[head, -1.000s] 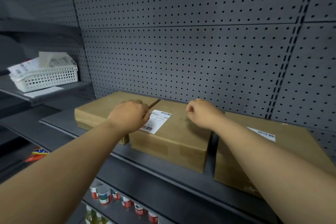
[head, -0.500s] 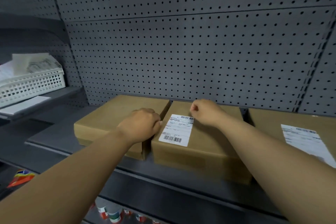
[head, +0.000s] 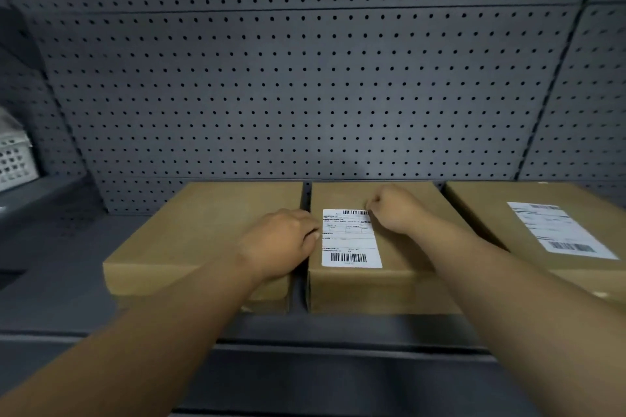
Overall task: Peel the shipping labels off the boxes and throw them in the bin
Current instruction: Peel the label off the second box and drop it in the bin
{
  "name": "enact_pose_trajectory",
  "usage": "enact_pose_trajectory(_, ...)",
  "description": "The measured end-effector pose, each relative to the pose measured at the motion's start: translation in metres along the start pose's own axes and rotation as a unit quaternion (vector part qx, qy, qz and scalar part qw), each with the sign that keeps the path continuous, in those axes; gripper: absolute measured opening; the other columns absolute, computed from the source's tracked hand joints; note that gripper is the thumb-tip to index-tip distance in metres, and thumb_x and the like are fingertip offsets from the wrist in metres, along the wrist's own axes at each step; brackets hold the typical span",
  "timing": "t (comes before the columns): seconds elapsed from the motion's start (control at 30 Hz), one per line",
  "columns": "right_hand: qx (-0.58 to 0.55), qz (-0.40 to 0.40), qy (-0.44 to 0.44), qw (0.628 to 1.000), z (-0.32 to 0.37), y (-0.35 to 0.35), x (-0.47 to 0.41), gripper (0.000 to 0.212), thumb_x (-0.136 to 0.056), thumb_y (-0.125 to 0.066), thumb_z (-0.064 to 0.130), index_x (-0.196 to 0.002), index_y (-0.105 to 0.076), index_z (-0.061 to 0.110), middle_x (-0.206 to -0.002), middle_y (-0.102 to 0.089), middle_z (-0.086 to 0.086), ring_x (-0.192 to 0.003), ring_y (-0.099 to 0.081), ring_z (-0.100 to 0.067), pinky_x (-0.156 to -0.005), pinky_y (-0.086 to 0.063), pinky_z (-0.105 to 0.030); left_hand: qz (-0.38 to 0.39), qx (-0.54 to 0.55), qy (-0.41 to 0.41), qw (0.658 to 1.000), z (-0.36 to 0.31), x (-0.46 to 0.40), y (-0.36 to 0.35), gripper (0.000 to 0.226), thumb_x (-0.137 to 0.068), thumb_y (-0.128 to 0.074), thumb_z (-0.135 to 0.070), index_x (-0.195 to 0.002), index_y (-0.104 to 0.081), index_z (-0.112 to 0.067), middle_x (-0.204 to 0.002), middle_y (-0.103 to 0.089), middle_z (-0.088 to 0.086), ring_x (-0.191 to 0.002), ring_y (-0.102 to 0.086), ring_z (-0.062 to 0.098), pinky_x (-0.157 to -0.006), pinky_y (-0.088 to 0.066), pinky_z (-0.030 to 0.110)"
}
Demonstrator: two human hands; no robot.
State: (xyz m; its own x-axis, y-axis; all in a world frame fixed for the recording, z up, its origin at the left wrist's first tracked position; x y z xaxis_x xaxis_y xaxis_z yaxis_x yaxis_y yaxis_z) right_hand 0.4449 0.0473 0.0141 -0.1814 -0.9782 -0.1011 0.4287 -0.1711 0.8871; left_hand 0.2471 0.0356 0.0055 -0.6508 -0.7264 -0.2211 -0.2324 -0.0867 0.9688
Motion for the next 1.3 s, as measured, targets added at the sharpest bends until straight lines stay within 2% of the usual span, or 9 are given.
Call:
enact_pose_trajectory(0.07,0.0,-0.014,0.001,1.0,0.001,-0.002,0.001,0.032,-0.094,-0.039,0.016,-0.095,-0.067,0.001,-0.113,-0.066,-0.014,-0.102,-0.059,-0.031,-0.091,-0.048,-0.038,-0.011,0.02,-0.001,1.0,0.001,0.001,-0.002,0.03,-0.096,-0.038,-0.028,-0.115,-0.059,-0.018,-0.118,-0.063,-0.001,-0.105,-0.057,0.021,-0.092,-0.047,0.038)
enact_pose_trajectory(0.2,0.024,-0.023,-0.01,0.999,0.001,-0.006,-0.002,0.033,-0.094,-0.035,0.014,-0.1,-0.066,0.003,-0.12,-0.061,-0.014,-0.106,-0.057,-0.03,-0.093,-0.046,-0.038,-0.038,0.042,0.003,0.998,0.002,0.002,-0.003,0.029,-0.095,-0.04,-0.027,-0.115,-0.06,-0.019,-0.118,-0.064,0.0,-0.105,-0.058,0.022,-0.093,-0.047,0.037)
enact_pose_trajectory(0.43,0.026,-0.025,-0.015,0.999,-0.002,-0.011,-0.004,0.031,-0.094,-0.036,0.015,-0.098,-0.066,0.009,-0.118,-0.062,-0.013,-0.107,-0.056,-0.03,-0.09,-0.044,-0.035,-0.052,0.045,0.004,0.998,0.002,0.003,-0.004,0.03,-0.094,-0.04,-0.026,-0.116,-0.06,-0.02,-0.117,-0.065,0.001,-0.103,-0.059,0.022,-0.092,-0.048,0.036)
enact_pose_trajectory(0.57,-0.038,-0.024,-0.025,0.999,-0.007,-0.01,-0.004,0.031,-0.094,-0.037,0.016,-0.094,-0.067,0.009,-0.115,-0.065,-0.007,-0.109,-0.056,-0.026,-0.086,-0.038,-0.029,-0.05,0.04,0.003,0.998,0.001,0.002,-0.004,0.029,-0.094,-0.039,-0.025,-0.113,-0.061,-0.017,-0.115,-0.066,0.002,-0.102,-0.06,0.023,-0.092,-0.048,0.038)
enact_pose_trajectory(0.67,-0.082,-0.049,-0.009,0.995,-0.009,-0.007,0.0,0.024,-0.092,-0.046,0.021,-0.091,-0.068,0.011,-0.106,-0.068,-0.002,-0.106,-0.057,-0.022,-0.083,-0.039,-0.029,-0.048,0.038,0.004,0.998,0.001,0.002,-0.005,0.029,-0.094,-0.039,-0.025,-0.113,-0.06,-0.018,-0.114,-0.066,0.002,-0.101,-0.06,0.022,-0.091,-0.047,0.038)
enact_pose_trajectory(0.8,-0.049,-0.076,0.025,0.996,-0.007,-0.008,0.004,0.015,-0.086,-0.061,0.024,-0.088,-0.072,0.014,-0.1,-0.069,0.004,-0.09,-0.052,-0.008,-0.074,-0.035,-0.022,-0.051,0.034,0.002,0.998,0.0,0.003,-0.004,0.03,-0.094,-0.039,-0.024,-0.114,-0.06,-0.017,-0.114,-0.066,0.002,-0.101,-0.06,0.023,-0.091,-0.048,0.037)
enact_pose_trajectory(0.93,-0.037,-0.088,0.001,0.995,-0.005,-0.008,0.002,0.015,-0.088,-0.057,0.016,-0.085,-0.072,0.012,-0.106,-0.07,0.002,-0.091,-0.059,-0.013,-0.076,-0.043,-0.025,-0.046,0.03,0.002,0.998,-0.001,0.003,-0.004,0.03,-0.095,-0.038,-0.025,-0.114,-0.06,-0.017,-0.113,-0.066,0.002,-0.099,-0.06,0.022,-0.09,-0.048,0.038)
enact_pose_trajectory(1.07,0.031,-0.078,0.001,0.996,-0.001,-0.013,-0.001,0.017,-0.09,-0.049,0.01,-0.089,-0.066,0.009,-0.113,-0.059,-0.008,-0.098,-0.058,-0.024,-0.082,-0.042,-0.03,-0.042,0.024,0.004,0.999,-0.001,0.003,-0.004,0.031,-0.095,-0.037,-0.026,-0.114,-0.059,-0.017,-0.113,-0.065,0.002,-0.1,-0.059,0.022,-0.092,-0.047,0.038)
enact_pose_trajectory(1.3,0.0,-0.05,0.032,0.998,-0.004,-0.014,0.001,0.017,-0.089,-0.046,0.011,-0.082,-0.06,0.013,-0.101,-0.056,-0.001,-0.086,-0.05,-0.014,-0.075,-0.034,-0.025,-0.043,0.027,0.008,0.999,-0.001,0.003,-0.003,0.03,-0.094,-0.038,-0.026,-0.113,-0.06,-0.018,-0.113,-0.066,0.001,-0.101,-0.059,0.022,-0.092,-0.047,0.038)
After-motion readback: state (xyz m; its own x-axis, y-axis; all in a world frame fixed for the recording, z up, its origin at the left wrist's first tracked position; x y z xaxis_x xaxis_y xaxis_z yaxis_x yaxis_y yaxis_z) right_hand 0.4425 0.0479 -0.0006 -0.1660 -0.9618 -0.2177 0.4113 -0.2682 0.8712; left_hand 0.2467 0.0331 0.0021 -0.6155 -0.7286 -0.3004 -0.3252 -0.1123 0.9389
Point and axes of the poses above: each hand's wrist, its own x-axis away from the middle knuckle, its own y-axis out of the back of the hand, z = x × y, the point moved 4 cm from there along -x, towards the middle knuckle
